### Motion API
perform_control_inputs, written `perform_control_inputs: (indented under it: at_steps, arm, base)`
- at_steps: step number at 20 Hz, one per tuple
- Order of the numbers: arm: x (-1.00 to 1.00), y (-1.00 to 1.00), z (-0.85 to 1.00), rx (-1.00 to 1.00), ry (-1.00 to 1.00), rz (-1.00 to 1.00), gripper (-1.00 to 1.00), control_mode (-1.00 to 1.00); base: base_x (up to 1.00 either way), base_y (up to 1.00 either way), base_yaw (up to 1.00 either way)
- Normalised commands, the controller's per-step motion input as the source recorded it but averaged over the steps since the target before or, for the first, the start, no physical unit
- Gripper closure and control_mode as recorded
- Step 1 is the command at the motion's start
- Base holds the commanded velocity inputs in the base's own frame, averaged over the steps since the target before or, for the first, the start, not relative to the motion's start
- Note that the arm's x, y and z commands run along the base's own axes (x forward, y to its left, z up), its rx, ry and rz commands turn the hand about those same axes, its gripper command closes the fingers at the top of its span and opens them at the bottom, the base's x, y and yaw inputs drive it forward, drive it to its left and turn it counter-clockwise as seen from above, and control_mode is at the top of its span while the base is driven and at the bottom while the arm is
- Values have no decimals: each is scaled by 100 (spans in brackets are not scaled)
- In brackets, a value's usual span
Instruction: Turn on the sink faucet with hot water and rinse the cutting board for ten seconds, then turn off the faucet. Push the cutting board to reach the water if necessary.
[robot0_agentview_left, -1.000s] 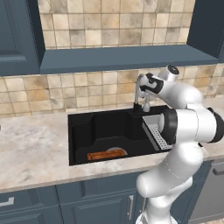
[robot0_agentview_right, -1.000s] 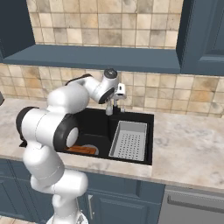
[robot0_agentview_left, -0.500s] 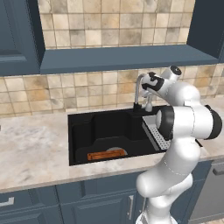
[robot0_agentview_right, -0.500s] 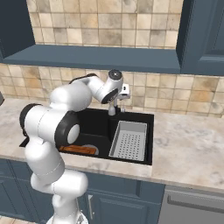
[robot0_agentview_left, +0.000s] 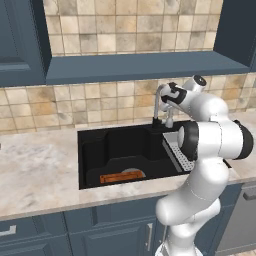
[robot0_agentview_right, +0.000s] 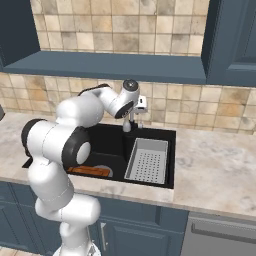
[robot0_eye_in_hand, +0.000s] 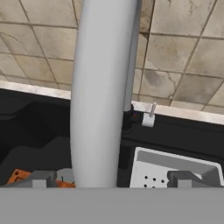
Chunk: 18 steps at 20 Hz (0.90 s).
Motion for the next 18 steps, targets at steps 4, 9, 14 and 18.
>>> perform_control_inputs:
  at_steps: [4,9,14,18]
  arm:
    - [4,44,-13,0,-2,0,-100,-100]
    - [6,35,-16,0,-1,0,-100,-100]
    - [13,40,-16,0,-1,0,-100,-100]
    - [15,51,-15,0,0,0,-100,-100]
  base:
    - [0,0,0]
    - [0,0,0]
    - [0,0,0]
    - [0,0,0]
